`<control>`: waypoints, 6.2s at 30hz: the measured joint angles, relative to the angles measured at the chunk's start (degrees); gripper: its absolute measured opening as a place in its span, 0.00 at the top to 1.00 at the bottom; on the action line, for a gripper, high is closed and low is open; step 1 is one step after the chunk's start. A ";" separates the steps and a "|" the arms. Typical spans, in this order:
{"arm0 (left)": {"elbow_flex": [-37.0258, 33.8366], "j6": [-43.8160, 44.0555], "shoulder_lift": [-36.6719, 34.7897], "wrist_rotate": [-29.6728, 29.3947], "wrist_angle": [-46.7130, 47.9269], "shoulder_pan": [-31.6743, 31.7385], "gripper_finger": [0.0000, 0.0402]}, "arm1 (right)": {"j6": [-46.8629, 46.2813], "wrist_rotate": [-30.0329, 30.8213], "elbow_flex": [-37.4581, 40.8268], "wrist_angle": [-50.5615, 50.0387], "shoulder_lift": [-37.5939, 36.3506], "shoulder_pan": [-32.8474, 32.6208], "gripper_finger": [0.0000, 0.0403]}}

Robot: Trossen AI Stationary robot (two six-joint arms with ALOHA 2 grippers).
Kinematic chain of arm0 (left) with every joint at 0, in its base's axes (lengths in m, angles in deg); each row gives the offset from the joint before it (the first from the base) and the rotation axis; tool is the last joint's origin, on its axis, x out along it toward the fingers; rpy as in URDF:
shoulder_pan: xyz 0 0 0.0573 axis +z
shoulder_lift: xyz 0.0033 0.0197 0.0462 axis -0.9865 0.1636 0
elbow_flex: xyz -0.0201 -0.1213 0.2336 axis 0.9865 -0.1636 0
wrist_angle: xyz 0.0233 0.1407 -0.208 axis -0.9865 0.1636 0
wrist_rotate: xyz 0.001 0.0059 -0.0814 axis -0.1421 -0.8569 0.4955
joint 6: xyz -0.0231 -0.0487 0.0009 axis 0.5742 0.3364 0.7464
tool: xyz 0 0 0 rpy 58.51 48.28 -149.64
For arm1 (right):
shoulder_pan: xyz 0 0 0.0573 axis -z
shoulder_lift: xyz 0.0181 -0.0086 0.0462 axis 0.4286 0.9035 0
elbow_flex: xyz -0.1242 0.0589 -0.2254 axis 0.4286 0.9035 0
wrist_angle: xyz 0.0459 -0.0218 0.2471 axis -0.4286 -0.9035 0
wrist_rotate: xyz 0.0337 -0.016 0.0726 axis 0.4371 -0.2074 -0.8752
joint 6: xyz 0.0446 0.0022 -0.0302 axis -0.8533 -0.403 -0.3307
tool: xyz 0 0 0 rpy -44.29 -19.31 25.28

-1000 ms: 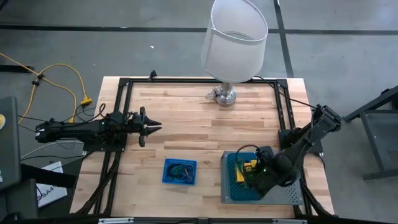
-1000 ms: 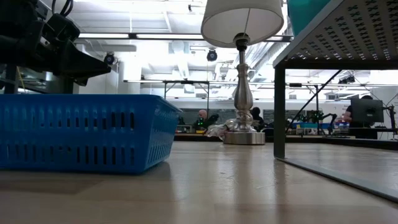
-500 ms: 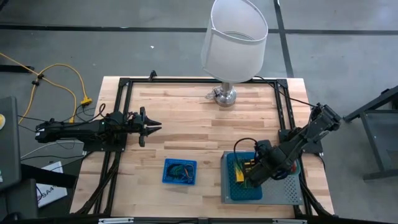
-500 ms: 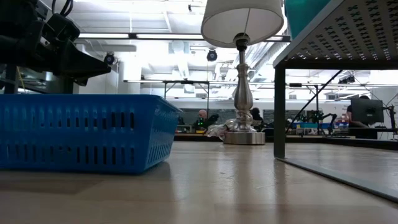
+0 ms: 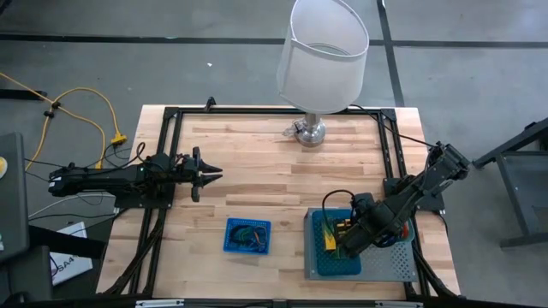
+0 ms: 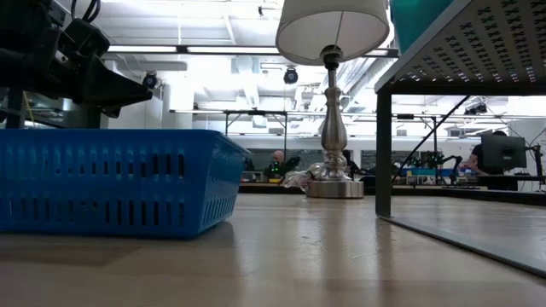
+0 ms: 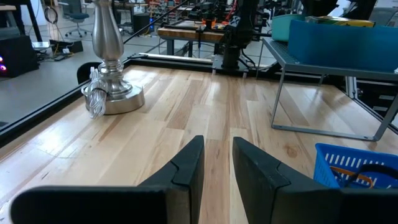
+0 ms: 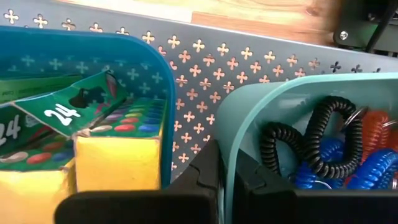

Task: Pick & Place Office Desk Supplies
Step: Put the green bin on the shelf, then put the blue bin on the shelf

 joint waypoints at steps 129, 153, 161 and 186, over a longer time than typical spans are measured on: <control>0.00 -0.02 0.02 -0.01 0.00 -0.02 0.80 | 113.83 17.59 -23.04 48.97 25.37 21.96 0.84; 0.01 -0.02 0.00 0.00 0.00 0.00 0.80 | 112.48 6.13 -26.49 46.25 34.71 21.99 0.84; -0.01 -0.02 0.32 -0.02 -0.06 0.00 0.80 | 111.76 2.58 -26.39 45.82 36.58 22.05 0.84; -0.02 -0.02 0.48 -0.02 -0.02 -0.02 0.80 | 113.26 -1.27 -26.38 47.84 38.45 24.28 0.72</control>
